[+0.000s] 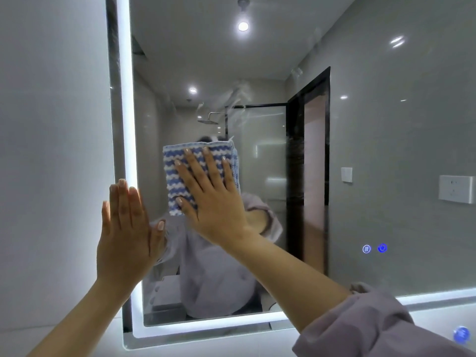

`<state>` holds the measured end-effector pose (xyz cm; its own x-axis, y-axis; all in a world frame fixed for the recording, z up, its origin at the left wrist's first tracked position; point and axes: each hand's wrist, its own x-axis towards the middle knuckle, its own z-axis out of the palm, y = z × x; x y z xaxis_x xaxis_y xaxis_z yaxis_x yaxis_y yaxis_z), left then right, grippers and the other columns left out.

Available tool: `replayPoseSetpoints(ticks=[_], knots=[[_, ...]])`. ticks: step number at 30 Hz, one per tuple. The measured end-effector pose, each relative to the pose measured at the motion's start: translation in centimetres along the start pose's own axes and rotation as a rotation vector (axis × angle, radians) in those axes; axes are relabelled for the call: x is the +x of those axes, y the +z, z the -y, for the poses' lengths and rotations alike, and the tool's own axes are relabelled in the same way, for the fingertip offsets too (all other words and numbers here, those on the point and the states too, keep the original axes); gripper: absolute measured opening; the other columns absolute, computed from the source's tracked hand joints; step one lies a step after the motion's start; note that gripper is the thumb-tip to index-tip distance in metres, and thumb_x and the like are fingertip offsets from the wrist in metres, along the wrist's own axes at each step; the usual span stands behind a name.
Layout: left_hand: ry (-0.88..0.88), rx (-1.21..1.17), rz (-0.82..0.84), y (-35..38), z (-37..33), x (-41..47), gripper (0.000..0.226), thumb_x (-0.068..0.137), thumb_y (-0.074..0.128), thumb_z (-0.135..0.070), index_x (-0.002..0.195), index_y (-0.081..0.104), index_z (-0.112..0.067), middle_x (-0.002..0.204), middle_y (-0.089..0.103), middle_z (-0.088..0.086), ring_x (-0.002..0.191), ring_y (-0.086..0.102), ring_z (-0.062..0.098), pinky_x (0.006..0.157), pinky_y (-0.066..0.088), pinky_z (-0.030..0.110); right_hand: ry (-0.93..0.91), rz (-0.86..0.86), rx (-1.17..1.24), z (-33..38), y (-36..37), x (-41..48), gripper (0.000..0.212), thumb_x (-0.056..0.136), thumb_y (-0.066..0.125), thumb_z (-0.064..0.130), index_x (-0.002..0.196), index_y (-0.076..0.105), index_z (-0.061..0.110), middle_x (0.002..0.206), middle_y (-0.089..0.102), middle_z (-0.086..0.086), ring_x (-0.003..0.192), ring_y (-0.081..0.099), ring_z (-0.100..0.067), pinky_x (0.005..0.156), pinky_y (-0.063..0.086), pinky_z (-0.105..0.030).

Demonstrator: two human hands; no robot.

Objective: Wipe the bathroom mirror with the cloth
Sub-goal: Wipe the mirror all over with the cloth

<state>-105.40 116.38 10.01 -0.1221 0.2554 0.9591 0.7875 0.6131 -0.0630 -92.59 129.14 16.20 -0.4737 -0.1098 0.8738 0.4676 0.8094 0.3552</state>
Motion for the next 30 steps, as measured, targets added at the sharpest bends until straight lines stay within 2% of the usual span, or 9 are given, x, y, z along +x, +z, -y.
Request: replayPoseSetpoints(ticks=[5, 10, 14, 17, 21, 26, 30], knots=[[0.017, 0.009, 0.005, 0.1, 0.3, -0.1, 0.080, 0.099, 0.011, -0.057, 0.151, 0.007, 0.004, 0.159, 0.004, 0.024, 0.147, 0.006, 0.041, 0.116, 0.020, 0.057, -0.104, 0.033, -0.049, -3.0, -0.4, -1.2, 0.061, 0.101, 0.023, 0.048, 0.154, 0.011, 0.022, 0.162, 0.005, 0.000, 0.149, -0.002, -0.024, 0.121, 0.000, -0.045], [0.039, 0.059, 0.020, 0.8, 0.8, -0.3, 0.080, 0.099, 0.011, -0.055, 0.150, 0.007, 0.006, 0.159, 0.003, 0.026, 0.147, 0.004, 0.042, 0.117, 0.018, 0.056, -0.093, 0.009, -0.096, -8.5, -1.0, -4.7, 0.060, 0.101, 0.025, 0.048, 0.154, 0.016, 0.021, 0.161, 0.011, -0.001, 0.149, 0.006, -0.025, 0.121, 0.005, -0.045], [0.041, 0.077, 0.008, 1.0, 1.0, -0.3, 0.080, 0.098, 0.019, -0.052, 0.150, 0.006, 0.006, 0.159, 0.002, 0.025, 0.148, 0.001, 0.040, 0.120, 0.011, 0.052, 0.000, 0.003, -0.117, -14.0, -1.6, -7.5, 0.061, 0.101, 0.018, 0.050, 0.154, 0.006, 0.023, 0.161, 0.005, 0.000, 0.149, 0.007, -0.027, 0.119, 0.010, -0.050], [0.046, 0.076, -0.004, 1.0, 1.1, -0.3, 0.081, 0.095, 0.025, -0.049, 0.150, 0.006, 0.007, 0.159, 0.000, 0.025, 0.148, 0.000, 0.040, 0.121, 0.007, 0.050, 0.120, -0.011, -0.125, -18.0, -2.2, -9.2, 0.061, 0.101, 0.016, 0.050, 0.154, 0.012, 0.020, 0.161, 0.013, -0.005, 0.148, 0.011, -0.029, 0.118, 0.013, -0.052], [0.048, 0.081, -0.018, 1.3, 1.1, -0.3, 0.083, 0.092, 0.030, -0.048, 0.150, 0.006, 0.006, 0.159, 0.001, 0.025, 0.148, 0.002, 0.041, 0.119, 0.013, 0.053, 0.327, 0.006, -0.129, -22.9, -3.5, -11.5, 0.065, 0.100, 0.009, 0.050, 0.154, 0.015, 0.014, 0.161, 0.015, -0.011, 0.148, 0.009, -0.029, 0.118, 0.013, -0.051], [0.037, 0.067, -0.005, 1.2, 1.0, -0.3, 0.082, 0.092, 0.031, -0.045, 0.150, 0.004, 0.007, 0.159, 0.000, 0.026, 0.148, 0.001, 0.041, 0.118, 0.016, 0.056, 0.440, -0.026, -0.108, -24.1, -3.8, -12.6, 0.064, 0.098, 0.017, 0.045, 0.153, 0.016, 0.013, 0.161, 0.015, -0.010, 0.148, 0.008, -0.028, 0.118, 0.012, -0.051], [0.035, 0.048, -0.003, 0.6, 0.8, -0.3, 0.082, 0.093, 0.030, -0.044, 0.150, 0.002, 0.007, 0.159, -0.002, 0.026, 0.148, 0.001, 0.041, 0.117, 0.016, 0.056, 0.474, -0.026, -0.084, -23.5, -3.6, -12.5, 0.065, 0.099, 0.009, 0.048, 0.154, 0.013, 0.014, 0.161, 0.012, -0.010, 0.148, 0.005, -0.028, 0.119, 0.006, -0.048]])
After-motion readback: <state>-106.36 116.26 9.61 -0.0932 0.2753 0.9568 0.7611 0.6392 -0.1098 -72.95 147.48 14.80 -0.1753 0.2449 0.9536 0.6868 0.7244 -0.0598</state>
